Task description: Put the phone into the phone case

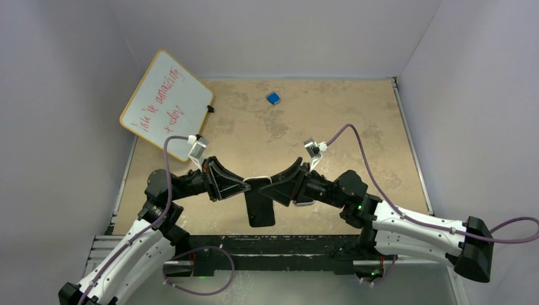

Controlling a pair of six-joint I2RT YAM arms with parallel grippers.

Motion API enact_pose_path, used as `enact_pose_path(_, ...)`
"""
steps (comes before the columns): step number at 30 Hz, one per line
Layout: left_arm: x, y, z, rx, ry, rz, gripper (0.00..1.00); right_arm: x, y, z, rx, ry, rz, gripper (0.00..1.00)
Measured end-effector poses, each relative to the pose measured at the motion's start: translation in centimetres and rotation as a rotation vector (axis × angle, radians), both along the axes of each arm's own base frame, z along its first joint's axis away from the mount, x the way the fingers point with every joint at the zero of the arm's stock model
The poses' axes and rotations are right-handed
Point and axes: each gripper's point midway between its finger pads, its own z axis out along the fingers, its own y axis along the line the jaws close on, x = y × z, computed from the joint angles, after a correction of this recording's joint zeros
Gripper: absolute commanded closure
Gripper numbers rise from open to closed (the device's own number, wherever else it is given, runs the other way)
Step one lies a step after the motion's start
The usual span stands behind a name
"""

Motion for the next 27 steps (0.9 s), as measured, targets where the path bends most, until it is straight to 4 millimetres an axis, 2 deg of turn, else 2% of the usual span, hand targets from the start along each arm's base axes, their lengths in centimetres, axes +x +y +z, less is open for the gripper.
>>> enact_pose_path(8,-0.4,-0.1,0.0,0.002,-0.009,-0.029,1.00,0.2,0.1,-0.3,-0.015,0.002,-0.006,0.61)
enact_pose_path(13,-0.4,-0.1,-0.2,0.007,-0.004,-0.030,1.00,0.4,0.1,-0.8,-0.037,-0.007,-0.014,0.96)
enact_pose_path(14,-0.3,-0.1,-0.4,0.013,0.001,-0.024,1.00,0.4,0.1,-0.8,-0.040,-0.017,-0.016,1.00)
enact_pose_path(20,0.6,0.1,-0.7,0.130,0.026,0.033,1.00,1.0,0.1,-1.2,-0.070,-0.051,-0.039,0.98)
enact_pose_path(24,0.8,0.2,-1.1,0.188,0.018,0.041,1.00,1.3,0.1,-1.3,-0.097,-0.065,-0.049,0.70)
enact_pose_path(27,0.9,0.3,-1.6,0.210,0.008,0.045,1.00,1.5,0.2,-1.9,-0.126,-0.065,-0.057,0.68)
